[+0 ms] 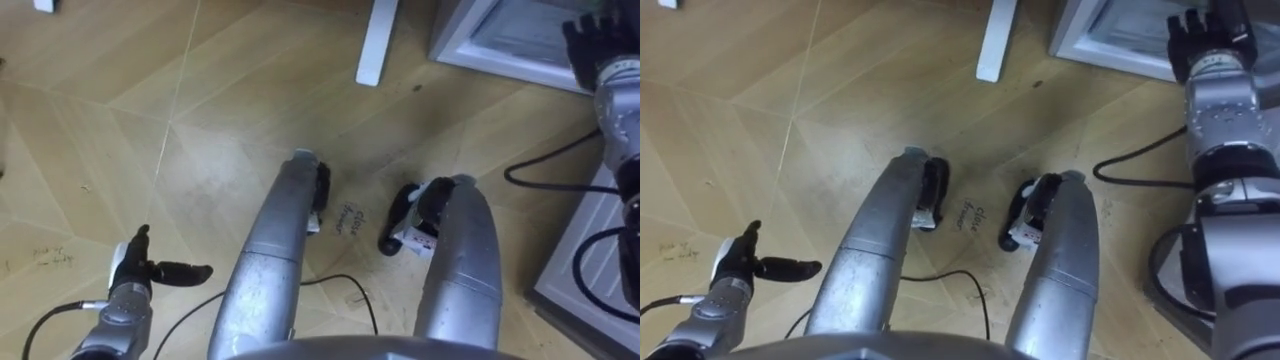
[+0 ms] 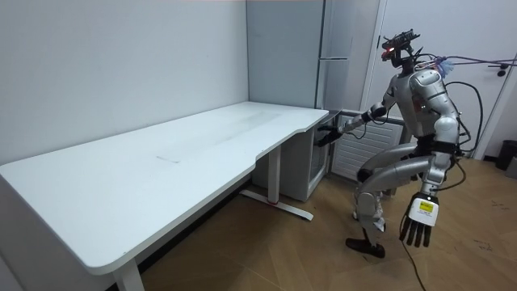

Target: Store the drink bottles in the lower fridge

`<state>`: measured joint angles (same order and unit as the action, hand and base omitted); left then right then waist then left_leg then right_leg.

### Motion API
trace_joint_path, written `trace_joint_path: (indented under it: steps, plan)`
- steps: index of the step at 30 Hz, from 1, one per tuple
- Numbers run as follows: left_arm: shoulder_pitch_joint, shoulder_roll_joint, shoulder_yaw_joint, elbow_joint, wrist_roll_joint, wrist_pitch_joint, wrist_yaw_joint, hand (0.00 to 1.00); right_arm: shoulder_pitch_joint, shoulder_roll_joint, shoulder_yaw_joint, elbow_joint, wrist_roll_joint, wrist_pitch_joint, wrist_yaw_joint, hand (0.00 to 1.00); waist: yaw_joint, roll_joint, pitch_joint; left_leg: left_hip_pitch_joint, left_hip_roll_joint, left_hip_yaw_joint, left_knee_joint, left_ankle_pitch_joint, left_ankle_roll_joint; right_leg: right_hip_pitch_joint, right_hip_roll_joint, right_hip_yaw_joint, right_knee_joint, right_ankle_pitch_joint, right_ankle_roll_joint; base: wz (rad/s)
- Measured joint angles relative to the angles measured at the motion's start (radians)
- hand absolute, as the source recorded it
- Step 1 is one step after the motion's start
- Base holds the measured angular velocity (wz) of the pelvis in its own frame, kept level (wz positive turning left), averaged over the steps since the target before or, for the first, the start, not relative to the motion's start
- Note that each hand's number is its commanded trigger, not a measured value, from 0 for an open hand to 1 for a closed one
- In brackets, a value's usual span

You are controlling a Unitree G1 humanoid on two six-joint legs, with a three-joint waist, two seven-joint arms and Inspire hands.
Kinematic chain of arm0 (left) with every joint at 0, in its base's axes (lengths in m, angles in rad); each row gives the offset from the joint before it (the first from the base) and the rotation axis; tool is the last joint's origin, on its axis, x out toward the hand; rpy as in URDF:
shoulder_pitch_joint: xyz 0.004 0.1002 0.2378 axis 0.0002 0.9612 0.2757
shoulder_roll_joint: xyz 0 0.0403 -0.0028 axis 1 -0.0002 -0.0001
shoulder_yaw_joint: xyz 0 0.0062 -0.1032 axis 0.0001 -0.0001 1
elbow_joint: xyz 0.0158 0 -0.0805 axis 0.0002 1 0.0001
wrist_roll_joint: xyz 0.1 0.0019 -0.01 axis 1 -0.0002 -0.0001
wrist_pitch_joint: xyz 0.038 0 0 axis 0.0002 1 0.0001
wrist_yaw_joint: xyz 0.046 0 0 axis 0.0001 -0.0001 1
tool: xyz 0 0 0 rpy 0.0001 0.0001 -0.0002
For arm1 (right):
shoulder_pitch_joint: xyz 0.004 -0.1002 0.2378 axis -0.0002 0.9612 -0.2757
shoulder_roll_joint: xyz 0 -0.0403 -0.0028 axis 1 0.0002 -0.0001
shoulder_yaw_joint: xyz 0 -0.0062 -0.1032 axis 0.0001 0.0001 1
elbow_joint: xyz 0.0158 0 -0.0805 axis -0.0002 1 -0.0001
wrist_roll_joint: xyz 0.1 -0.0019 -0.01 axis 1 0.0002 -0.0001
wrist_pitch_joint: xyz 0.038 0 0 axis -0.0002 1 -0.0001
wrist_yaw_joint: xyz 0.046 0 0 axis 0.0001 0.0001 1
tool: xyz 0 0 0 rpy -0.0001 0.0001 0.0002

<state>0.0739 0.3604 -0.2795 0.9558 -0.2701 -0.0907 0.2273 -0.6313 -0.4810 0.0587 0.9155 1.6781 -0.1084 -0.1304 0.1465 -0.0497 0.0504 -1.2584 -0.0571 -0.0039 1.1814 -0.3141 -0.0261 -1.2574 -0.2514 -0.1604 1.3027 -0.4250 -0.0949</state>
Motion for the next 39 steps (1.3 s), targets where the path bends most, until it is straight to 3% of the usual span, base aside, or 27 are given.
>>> trace_joint_path:
  steps: [11,21,27,29,31,39]
  plan:
    - [0.023,0.0,-0.003,-0.024,0.001,0.018,-0.046,0.0,0.0,0.001,0.05,-0.044,-0.028,-0.008,-0.022,0.0,0.0,0.003,-0.0012,0.047,0.013,-0.003,-0.014,-0.01,-0.021,0.036,0.008,-0.007,0.0,-0.018,-0.025,0.0]
    - [0.035,0.001,-0.017,-0.039,0.014,0.022,-0.062,0.0,0.003,0.0,0.058,-0.028,-0.04,-0.004,-0.014,0.0,0.0,0.004,-0.0008,0.077,0.013,-0.007,-0.033,-0.011,-0.022,0.072,0.006,-0.017,-0.021,-0.018,-0.025,0.01]
    - [0.052,0.007,-0.047,-0.032,0.006,0.038,-0.082,0.0,0.013,-0.001,0.115,0.184,-0.078,0.027,0.17,0.0,0.009,0.008,0.0023,0.194,0.025,-0.027,-0.148,0.002,-0.025,0.209,0.028,-0.055,-0.155,0.008,-0.008,0.0]
    - [0.051,0.008,-0.045,-0.016,0.003,0.041,-0.096,0.0,0.04,-0.005,0.117,0.252,-0.086,0.049,0.24,0.0,0.015,0.013,0.0022,0.244,0.029,-0.044,-0.198,0.01,-0.033,0.275,0.032,-0.086,-0.217,0.015,-0.002,0.05]
    - [0.045,0.009,-0.036,-0.006,0.003,0.041,-0.112,0.0,0.085,-0.01,0.115,0.265,-0.097,0.056,0.286,0.0,0.013,0.015,0.002,0.279,0.028,-0.059,-0.235,0.018,-0.031,0.324,0.038,-0.108,-0.263,0.026,-0.008,0.18]
    - [-0.047,0.008,-0.032,0.092,-0.014,0.013,-0.135,0.0,0.178,-0.011,0.114,0.404,-0.128,0.061,0.412,0.0,0.015,0.039,0.0101,0.416,0.028,-0.08,-0.348,0.023,-0.012,0.496,0.051,-0.155,-0.409,0.034,0.022,0.11]
